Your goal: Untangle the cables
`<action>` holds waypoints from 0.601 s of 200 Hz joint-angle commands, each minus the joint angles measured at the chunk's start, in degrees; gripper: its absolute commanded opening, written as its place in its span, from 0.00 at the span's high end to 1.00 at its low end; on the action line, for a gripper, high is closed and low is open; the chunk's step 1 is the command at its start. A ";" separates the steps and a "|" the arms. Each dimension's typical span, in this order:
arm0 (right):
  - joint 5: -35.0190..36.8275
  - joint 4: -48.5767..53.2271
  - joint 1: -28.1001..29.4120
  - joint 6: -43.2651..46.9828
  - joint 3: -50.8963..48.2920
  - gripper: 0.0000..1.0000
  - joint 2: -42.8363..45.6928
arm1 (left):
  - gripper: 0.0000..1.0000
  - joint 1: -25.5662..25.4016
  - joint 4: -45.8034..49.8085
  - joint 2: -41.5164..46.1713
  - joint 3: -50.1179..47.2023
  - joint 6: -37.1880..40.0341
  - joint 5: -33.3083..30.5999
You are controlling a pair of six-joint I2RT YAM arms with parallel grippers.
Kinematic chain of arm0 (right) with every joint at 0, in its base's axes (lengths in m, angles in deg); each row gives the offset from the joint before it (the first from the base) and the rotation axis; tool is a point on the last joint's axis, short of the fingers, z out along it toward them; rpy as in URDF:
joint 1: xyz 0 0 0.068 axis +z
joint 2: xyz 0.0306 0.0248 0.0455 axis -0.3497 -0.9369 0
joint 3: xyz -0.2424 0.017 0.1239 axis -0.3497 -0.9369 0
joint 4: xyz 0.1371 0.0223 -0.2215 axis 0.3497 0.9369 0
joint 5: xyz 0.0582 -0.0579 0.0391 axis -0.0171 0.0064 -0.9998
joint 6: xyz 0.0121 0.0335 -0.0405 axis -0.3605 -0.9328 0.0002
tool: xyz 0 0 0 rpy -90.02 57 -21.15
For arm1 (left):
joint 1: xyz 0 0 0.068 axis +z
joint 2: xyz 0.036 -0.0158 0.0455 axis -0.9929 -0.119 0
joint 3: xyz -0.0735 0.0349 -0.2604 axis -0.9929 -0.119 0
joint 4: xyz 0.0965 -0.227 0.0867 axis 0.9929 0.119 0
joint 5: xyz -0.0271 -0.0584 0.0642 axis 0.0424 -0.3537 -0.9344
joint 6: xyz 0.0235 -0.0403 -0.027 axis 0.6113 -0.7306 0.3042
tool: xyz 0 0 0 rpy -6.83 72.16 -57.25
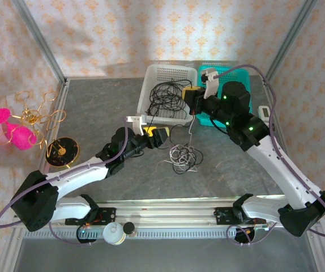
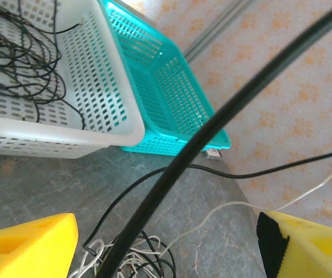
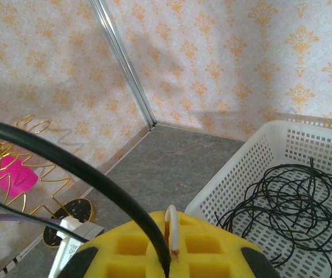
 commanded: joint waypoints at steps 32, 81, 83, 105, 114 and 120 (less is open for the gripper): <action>-0.96 -2.99 0.18 -0.94 1.21 1.00 0.82 | 0.17 0.27 -3.29 -2.59 -1.84 -8.52 -1.59; -1.14 -3.45 0.18 -1.10 1.00 1.00 0.73 | 0.21 -0.24 -10.09 -5.84 -4.34 -13.20 -0.89; -1.17 -3.41 0.18 -1.06 1.01 1.00 0.75 | 0.21 -0.32 -10.31 -5.98 -4.35 -13.38 -0.81; -1.25 -3.68 0.18 -1.02 1.02 1.00 0.62 | 0.22 -0.94 -11.64 -7.26 -4.44 -14.68 -0.52; -1.22 -3.73 0.18 -1.04 0.99 1.00 0.58 | 0.24 -1.15 -11.85 -7.39 -4.82 -15.19 -0.74; -1.31 -3.79 0.19 -1.03 0.90 1.00 0.58 | 0.25 -1.30 -11.99 -7.47 -5.10 -15.49 -1.08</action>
